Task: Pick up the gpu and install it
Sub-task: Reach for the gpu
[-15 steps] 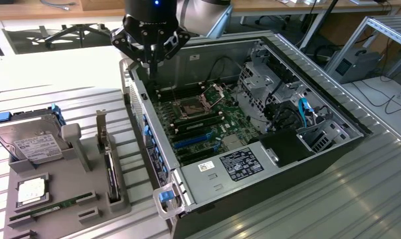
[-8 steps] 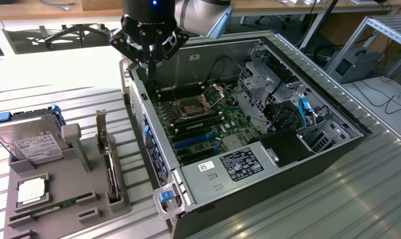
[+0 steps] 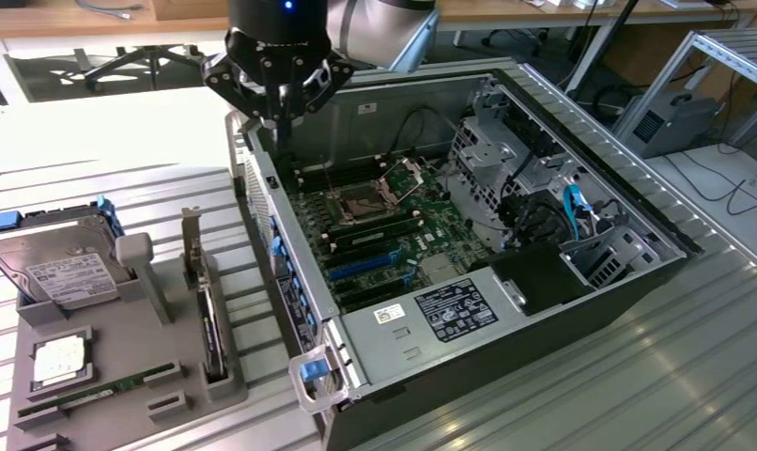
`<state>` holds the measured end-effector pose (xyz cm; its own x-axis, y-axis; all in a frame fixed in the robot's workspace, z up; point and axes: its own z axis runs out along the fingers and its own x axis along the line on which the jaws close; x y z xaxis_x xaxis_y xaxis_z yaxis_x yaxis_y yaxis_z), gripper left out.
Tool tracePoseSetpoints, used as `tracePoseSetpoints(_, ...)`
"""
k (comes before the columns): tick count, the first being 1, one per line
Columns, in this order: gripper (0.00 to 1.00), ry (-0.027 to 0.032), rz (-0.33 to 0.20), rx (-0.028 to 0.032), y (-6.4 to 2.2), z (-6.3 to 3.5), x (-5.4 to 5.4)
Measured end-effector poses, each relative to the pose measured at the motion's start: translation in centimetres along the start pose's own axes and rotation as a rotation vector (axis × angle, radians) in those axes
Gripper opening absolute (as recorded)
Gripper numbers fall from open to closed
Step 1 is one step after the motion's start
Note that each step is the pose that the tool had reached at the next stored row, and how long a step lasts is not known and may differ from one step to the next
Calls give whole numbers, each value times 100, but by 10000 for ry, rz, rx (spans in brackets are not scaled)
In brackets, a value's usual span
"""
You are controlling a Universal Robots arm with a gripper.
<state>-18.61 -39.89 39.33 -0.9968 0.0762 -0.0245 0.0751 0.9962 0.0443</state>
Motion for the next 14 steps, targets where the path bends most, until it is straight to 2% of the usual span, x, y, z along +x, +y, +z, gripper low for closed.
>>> tracePoseSetpoints(14,11,-1,0,0,-3,-1,33)
